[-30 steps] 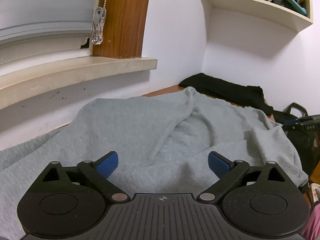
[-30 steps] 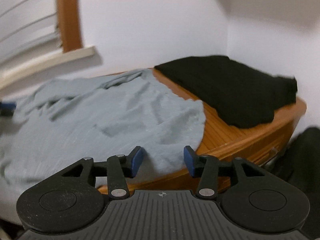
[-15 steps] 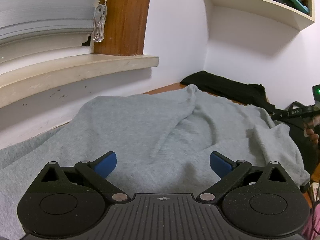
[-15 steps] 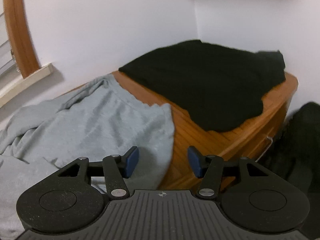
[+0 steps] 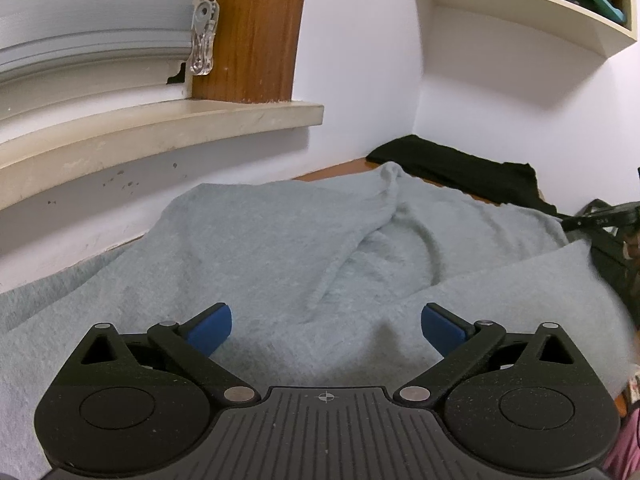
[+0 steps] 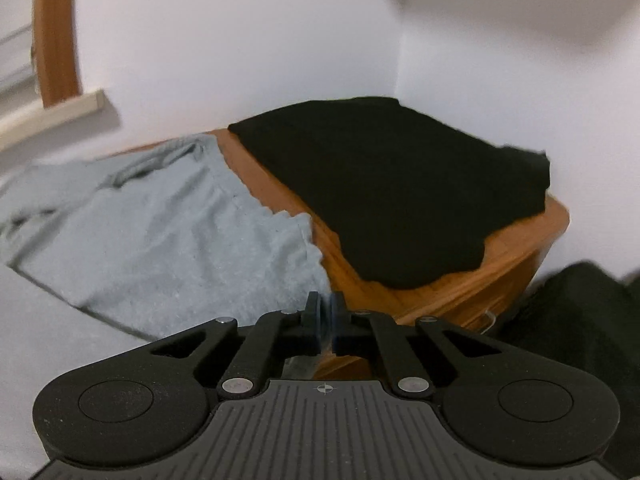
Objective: Fold clothes
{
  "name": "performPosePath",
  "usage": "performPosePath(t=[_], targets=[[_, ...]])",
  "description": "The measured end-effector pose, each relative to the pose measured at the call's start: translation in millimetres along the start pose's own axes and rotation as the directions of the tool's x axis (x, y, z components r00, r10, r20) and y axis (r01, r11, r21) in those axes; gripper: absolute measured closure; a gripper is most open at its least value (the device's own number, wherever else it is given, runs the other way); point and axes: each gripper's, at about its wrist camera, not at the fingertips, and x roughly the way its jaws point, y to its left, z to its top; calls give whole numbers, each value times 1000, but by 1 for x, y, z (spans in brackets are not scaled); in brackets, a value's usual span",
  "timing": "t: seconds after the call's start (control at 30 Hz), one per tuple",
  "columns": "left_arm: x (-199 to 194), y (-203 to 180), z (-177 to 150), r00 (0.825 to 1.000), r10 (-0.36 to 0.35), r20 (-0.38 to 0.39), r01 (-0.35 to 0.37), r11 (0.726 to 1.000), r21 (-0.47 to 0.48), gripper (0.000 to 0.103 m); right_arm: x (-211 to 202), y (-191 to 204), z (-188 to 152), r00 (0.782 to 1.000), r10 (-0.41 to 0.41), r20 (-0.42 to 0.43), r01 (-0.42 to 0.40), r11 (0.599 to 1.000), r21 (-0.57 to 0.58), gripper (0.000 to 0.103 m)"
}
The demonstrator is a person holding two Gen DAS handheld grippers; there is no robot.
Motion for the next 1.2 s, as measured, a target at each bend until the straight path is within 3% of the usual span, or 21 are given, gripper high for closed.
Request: performPosePath(t=[0.13, 0.2, 0.33, 0.5, 0.67, 0.83, 1.0, 1.1, 1.2], targets=[[1, 1, 0, 1000, 2, -3, -2, 1000, -4, 1, -8, 11, -6, 999, -20, 47, 21, 1000, -19, 79], [-1, 3, 0, 1000, 0, 7, 0, 1000, -8, 1, -17, 19, -10, 996, 29, 85, -28, 1000, -14, 63], [-11, 8, 1, 999, 2, 36, -1, 999, -36, 1, -28, 48, -17, 981, 130, 141, -127, 992, -28, 50], [-46, 22, -2, 1000, 21, 19, -19, 995, -94, 5, -37, 89, -27, 945, 260, 198, -253, 966, -63, 29], [-78, 31, -19, 997, 61, -38, -64, 992, -111, 33, -27, 129, -43, 940, 263, 219, -218, 953, -208, 26], [-87, 35, -38, 993, 73, -95, -84, 988, -128, 43, -12, 130, -53, 936, 280, 211, -245, 953, -178, 20], [-95, 37, -44, 988, 137, -67, -144, 984, -107, 43, -10, 121, -64, 927, 289, 239, -264, 955, -132, 15], [-100, 49, -48, 982, 180, -50, -186, 972, -143, 34, -12, 121, -68, 926, 280, 254, -253, 958, -134, 14], [-99, 57, -54, 984, 169, -54, -176, 968, -177, 34, -11, 121, -71, 921, 278, 272, -251, 959, -130, 13]])
